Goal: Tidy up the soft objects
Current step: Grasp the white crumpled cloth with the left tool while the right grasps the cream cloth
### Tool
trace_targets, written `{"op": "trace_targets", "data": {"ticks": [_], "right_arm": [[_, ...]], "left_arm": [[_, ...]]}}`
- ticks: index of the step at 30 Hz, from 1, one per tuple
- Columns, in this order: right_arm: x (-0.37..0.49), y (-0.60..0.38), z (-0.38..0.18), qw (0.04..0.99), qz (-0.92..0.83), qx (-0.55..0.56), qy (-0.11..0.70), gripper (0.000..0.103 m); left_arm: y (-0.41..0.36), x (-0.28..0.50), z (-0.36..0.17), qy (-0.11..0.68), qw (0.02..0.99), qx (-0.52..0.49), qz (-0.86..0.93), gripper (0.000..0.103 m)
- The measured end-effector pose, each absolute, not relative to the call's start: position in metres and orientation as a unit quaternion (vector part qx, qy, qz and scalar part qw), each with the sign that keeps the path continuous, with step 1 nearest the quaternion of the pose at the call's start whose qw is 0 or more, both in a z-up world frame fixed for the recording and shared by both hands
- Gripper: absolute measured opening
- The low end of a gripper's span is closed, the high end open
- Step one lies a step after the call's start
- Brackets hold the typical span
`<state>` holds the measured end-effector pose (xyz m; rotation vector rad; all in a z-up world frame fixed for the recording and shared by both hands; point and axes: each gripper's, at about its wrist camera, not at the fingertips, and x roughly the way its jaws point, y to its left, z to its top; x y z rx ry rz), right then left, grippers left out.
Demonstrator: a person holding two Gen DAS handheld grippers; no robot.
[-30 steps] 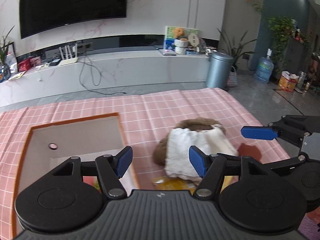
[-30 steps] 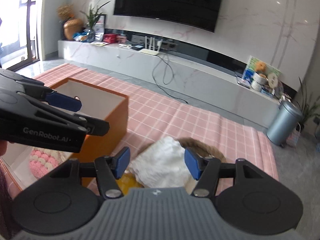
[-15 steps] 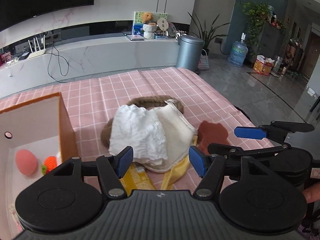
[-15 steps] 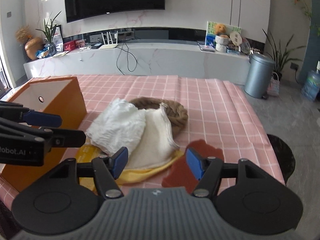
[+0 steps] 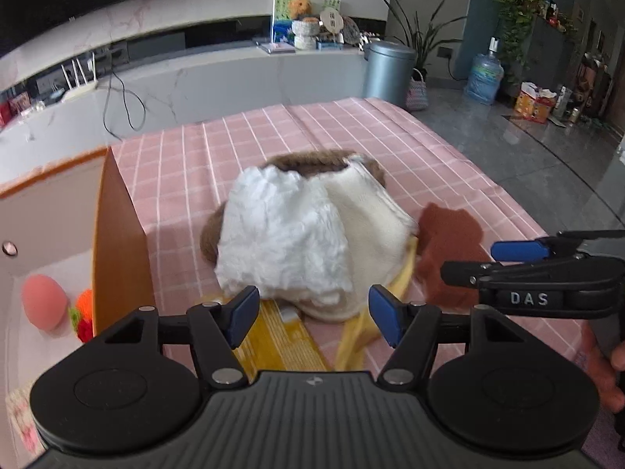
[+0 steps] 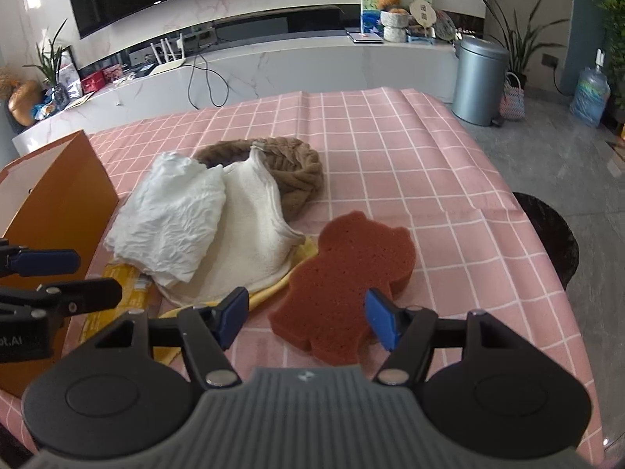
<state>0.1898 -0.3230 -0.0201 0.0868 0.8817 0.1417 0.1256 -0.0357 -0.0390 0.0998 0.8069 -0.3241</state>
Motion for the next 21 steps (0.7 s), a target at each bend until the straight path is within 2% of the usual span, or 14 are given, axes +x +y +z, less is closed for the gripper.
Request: {"op": "trace_targets", "data": {"ticks": [4,10,18,19,21], "right_arm": [[0.204,-0.318,-0.011,0.901,0.09,0.057,0.42,0.066],[0.238,-0.307,-0.013,0.901,0.097,0.023,0.423,0.064],[0.277,-0.302,-0.04,0.878,0.148,0.039,0.454,0.038],[0.278,-0.3,-0.044,0.876,0.152,0.041,0.455,0.031],[0.278,-0.298,-0.047,0.875,0.157,0.041,0.456,0.025]], "left_arm": [[-0.042,0.147,-0.034,0.382,0.91,0.08,-0.142,0.087],[-0.042,0.185,-0.046,0.413,0.901,0.059,-0.119,0.091],[-0.037,0.201,-0.067,0.444,0.889,0.028,-0.109,0.091],[-0.039,0.201,-0.068,0.444,0.889,0.03,-0.109,0.091],[-0.04,0.2,-0.07,0.44,0.891,0.036,-0.11,0.088]]}}
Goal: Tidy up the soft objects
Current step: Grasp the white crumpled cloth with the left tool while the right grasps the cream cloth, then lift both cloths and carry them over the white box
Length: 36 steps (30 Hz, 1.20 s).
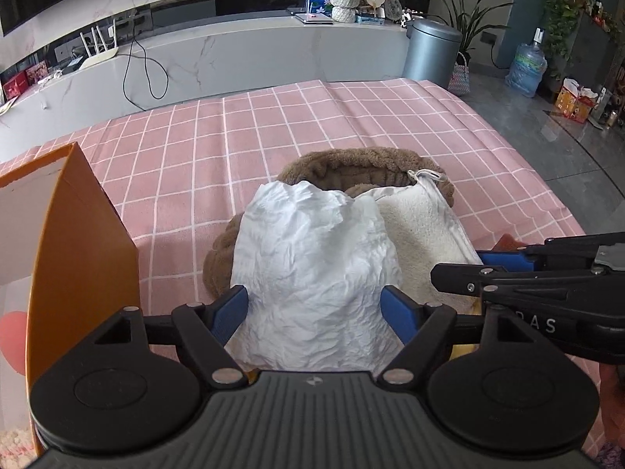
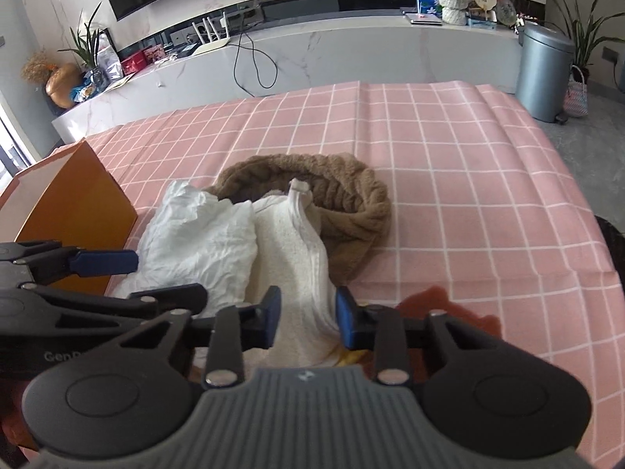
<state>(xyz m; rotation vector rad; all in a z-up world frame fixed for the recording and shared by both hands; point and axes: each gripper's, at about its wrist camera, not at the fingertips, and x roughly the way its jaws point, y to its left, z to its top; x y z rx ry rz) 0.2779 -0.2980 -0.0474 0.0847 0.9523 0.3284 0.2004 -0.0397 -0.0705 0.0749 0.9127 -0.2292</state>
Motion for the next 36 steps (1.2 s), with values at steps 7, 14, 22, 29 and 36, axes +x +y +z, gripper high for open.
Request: {"op": "trace_targets", "data": {"ticks": [7,14,22,29,36], "right_arm": [[0.272,-0.292,-0.047,0.878,0.171,0.022,0.447,0.004],[0.256,-0.294,-0.027,0.892,0.179,0.025,0.414,0.003],[0.228,-0.298,0.012,0.912,0.189,0.036,0.361,0.002],[0.201,-0.298,0.056,0.928,0.186,0.032,0.321,0.002],[0.174,-0.283,0.1,0.935,0.21,0.025,0.283,0.002]], "left_arm": [[-0.037,0.194,-0.064,0.425,0.898,0.022,-0.111,0.039],[-0.018,0.174,-0.041,0.393,0.912,-0.036,-0.108,0.025],[-0.009,0.15,-0.007,0.361,0.927,-0.036,-0.094,0.025],[-0.006,0.13,0.016,0.338,0.935,-0.033,-0.099,0.025],[0.007,0.11,0.037,0.313,0.944,-0.033,-0.099,0.025]]}}
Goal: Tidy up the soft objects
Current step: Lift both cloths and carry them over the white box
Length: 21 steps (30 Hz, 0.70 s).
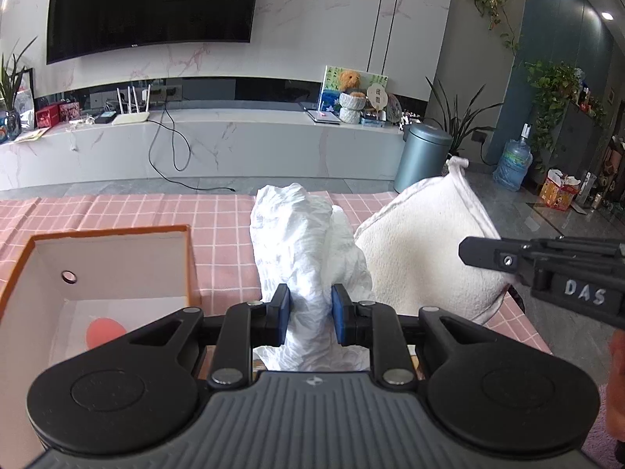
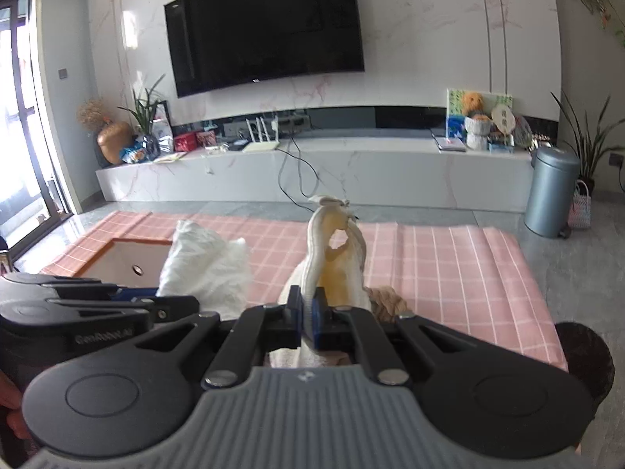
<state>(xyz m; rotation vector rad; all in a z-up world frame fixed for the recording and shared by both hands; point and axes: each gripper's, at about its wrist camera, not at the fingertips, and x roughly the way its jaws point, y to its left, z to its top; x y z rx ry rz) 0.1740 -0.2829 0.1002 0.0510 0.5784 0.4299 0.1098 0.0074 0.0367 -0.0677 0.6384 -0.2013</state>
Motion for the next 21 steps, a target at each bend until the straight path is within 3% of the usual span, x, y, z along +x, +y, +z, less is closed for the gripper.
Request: {"op": "trace_targets", "data": {"ticks": [21], "right_arm": [[0.154,-0.124,0.156,0.908,0.336,-0.06,0.242,0.002]], "left_arm": [[0.122,0.106,0.043,0.323,0.946,-0.011,-0.018,0.025]]}}
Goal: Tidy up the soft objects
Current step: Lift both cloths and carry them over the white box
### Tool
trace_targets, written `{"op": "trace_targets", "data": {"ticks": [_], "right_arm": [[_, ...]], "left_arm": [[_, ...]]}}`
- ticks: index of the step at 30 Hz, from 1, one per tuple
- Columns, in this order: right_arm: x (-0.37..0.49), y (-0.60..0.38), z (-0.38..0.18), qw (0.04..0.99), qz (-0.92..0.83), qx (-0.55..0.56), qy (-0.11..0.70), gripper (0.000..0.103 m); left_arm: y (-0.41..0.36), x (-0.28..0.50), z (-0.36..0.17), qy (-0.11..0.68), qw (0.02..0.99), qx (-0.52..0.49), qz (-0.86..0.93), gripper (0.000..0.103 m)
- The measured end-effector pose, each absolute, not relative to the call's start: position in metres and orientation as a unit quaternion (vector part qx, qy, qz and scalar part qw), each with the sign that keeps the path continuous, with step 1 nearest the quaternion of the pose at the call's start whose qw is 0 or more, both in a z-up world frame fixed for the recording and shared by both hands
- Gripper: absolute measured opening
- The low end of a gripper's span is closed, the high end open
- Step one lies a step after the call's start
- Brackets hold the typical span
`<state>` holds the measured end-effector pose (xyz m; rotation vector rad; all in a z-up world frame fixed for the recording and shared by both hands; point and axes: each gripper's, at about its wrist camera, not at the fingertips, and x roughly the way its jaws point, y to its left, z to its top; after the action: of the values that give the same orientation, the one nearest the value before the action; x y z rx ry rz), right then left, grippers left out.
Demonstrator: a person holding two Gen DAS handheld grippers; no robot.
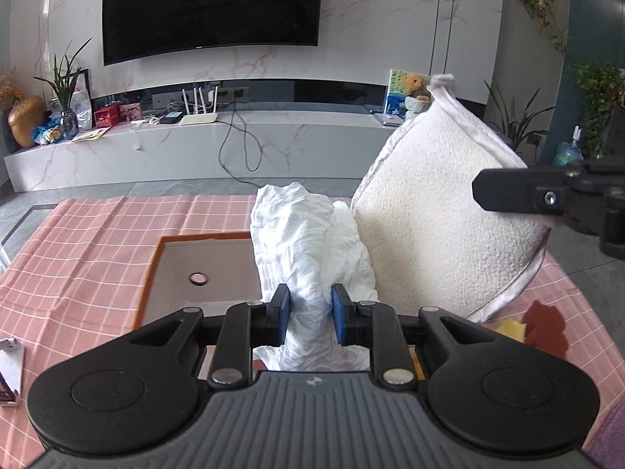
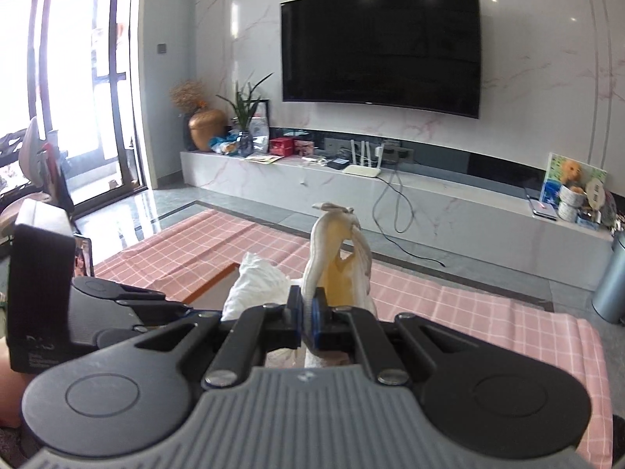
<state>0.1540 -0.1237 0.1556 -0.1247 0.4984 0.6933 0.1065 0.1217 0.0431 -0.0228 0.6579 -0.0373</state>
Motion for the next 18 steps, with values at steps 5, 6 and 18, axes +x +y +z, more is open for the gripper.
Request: {"op": "trace_targets", "data": {"ticks": [5,6,18], "right_arm": [[0.171,-0.091,0.143,0.896,0.353,-0.077,0.257,0.002],[0.175,-0.086,0.14,0.894,0.355,-0.079,0.261,0.002],[0.234,-0.045,0.086,0.877,0.347,-0.106,0.315,0.002]], "left_arm": [[0.148,0.121,0.032,0.345,0.938,0.006,-0.003,0.025],[0.154,0.125,0.029,0.351,0.936,0.009,0.001,0.025],[0.174,0.154,-0.008,0.417,0.904,0.094,0.022,0.025]]}}
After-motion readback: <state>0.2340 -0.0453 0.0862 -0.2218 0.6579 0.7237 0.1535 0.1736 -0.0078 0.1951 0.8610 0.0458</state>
